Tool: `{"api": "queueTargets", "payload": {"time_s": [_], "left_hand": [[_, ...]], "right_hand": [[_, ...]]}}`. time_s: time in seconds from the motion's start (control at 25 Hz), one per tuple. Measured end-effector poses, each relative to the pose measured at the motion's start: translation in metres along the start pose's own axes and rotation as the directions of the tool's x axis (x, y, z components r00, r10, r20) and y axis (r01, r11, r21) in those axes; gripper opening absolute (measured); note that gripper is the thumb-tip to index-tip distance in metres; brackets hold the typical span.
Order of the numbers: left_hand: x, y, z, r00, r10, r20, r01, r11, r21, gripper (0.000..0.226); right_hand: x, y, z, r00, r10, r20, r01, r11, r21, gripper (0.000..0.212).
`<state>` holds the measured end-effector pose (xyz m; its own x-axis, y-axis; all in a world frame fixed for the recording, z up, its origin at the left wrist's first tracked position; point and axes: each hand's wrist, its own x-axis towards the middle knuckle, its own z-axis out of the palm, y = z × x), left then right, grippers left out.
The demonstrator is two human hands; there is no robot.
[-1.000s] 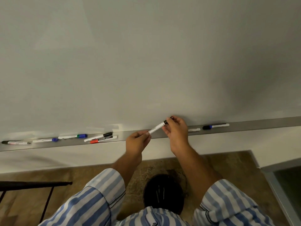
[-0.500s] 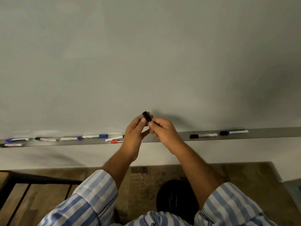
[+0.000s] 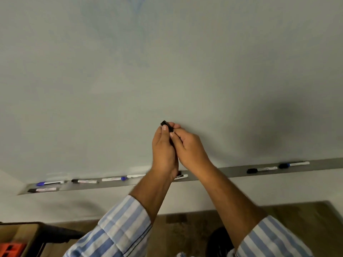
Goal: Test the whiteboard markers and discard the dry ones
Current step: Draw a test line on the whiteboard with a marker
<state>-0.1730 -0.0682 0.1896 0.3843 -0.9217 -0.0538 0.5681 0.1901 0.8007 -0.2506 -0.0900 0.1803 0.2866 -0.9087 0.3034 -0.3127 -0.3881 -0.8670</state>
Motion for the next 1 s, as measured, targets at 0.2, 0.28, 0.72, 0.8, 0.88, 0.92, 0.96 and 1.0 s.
{"api": "queueTargets", "payload": {"time_s": [0.2, 0.28, 0.72, 0.8, 0.88, 0.92, 0.96, 1.0], "left_hand": [[0.002, 0.067, -0.028, 0.998, 0.042, -0.054, -0.048, 0.992, -0.114, 0.029], [0.005, 0.097, -0.047, 0.999, 0.047, -0.012, -0.048, 0.990, -0.132, 0.028], [0.029, 0.265, -0.109, 0.828, 0.549, 0.116, -0.560, 0.799, 0.219, 0.026], [0.036, 0.296, -0.108, 0.721, 0.660, 0.211, -0.691, 0.656, 0.305, 0.027], [0.044, 0.331, -0.104, 0.637, 0.723, 0.268, -0.765, 0.548, 0.339, 0.025], [0.049, 0.348, -0.101, 0.607, 0.741, 0.287, -0.787, 0.510, 0.348, 0.026], [0.052, 0.364, -0.097, 0.575, 0.760, 0.303, -0.808, 0.467, 0.359, 0.026], [0.055, 0.379, -0.093, 0.537, 0.780, 0.322, -0.829, 0.416, 0.374, 0.024]], "right_hand": [[0.005, -0.054, 0.051, 0.993, -0.114, -0.005, 0.109, 0.964, -0.242, 0.033], [0.006, -0.076, 0.072, 0.974, -0.215, -0.071, 0.189, 0.944, -0.269, 0.034], [0.027, -0.193, 0.096, 0.977, -0.157, -0.142, 0.206, 0.862, 0.463, 0.019], [0.032, -0.212, 0.087, 0.984, -0.152, -0.095, 0.178, 0.770, 0.612, 0.021], [0.039, -0.234, 0.080, 0.987, -0.149, -0.054, 0.137, 0.633, 0.762, 0.031], [0.043, -0.245, 0.077, 0.986, -0.158, -0.059, 0.139, 0.556, 0.820, 0.032], [0.047, -0.255, 0.075, 0.982, -0.172, -0.083, 0.158, 0.488, 0.858, 0.034], [0.051, -0.264, 0.074, 0.977, -0.180, -0.114, 0.185, 0.445, 0.876, 0.036]]}}
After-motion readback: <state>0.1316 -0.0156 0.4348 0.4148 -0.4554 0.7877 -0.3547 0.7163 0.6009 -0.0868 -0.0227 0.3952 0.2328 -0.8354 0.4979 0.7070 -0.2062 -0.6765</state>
